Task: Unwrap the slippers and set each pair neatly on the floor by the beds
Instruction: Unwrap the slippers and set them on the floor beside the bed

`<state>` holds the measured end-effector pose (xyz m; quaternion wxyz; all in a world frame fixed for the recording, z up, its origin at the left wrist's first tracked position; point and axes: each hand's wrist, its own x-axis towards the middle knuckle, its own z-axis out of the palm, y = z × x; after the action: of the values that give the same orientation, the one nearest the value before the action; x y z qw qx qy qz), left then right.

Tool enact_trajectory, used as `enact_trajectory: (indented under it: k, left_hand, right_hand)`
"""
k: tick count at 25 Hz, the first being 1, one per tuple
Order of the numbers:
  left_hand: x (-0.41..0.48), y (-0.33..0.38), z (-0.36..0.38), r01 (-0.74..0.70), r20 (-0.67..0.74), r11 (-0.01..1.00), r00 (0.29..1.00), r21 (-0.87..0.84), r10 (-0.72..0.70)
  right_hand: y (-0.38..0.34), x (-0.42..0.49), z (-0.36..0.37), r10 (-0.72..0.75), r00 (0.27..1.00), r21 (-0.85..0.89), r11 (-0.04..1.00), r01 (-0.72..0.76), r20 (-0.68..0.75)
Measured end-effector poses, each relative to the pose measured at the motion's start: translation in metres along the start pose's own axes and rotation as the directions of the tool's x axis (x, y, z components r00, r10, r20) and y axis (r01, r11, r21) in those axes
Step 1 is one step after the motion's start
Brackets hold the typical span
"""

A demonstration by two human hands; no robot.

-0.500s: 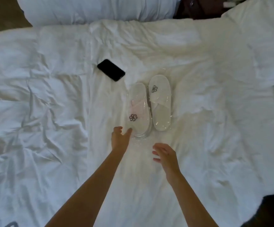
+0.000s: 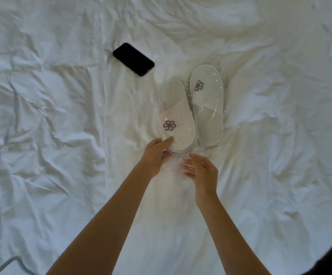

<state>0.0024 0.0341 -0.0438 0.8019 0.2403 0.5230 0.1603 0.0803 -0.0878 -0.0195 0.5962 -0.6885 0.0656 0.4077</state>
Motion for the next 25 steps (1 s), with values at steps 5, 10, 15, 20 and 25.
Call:
enact_trajectory:
  k: [5, 10, 15, 20, 25]
  left_hand:
    - [-0.035, -0.031, -0.019, 0.048, 0.098, 0.980, 0.995, -0.194, -0.030]
    - [-0.071, -0.069, -0.027, 0.077, 0.126, 0.981, 0.991, -0.179, -0.054]
    - [-0.092, -0.097, -0.029, 0.111, 0.264, 0.986, 0.961, -0.120, -0.076]
    - [-0.122, -0.115, -0.019, 0.140, 0.371, 0.988, 0.923, -0.071, -0.104]
    - [-0.165, -0.160, -0.009, 0.146, 0.397, 0.989, 0.906, 0.037, -0.148]
  right_hand:
    - [0.013, -0.048, -0.029, 0.088, 0.991, 0.326, 0.938, -0.116, 0.099]
    - [0.032, -0.059, -0.034, -0.066, 0.994, 0.054, 0.996, 0.071, -0.087]
    - [0.050, -0.077, -0.052, -0.056, 0.986, 0.060, 0.996, 0.066, -0.155]
    - [0.051, -0.113, -0.089, -0.038, 0.999, 0.150, 0.988, 0.038, -0.002]
    - [0.074, -0.157, -0.142, -0.086, 0.996, 0.132, 0.988, 0.085, 0.007]
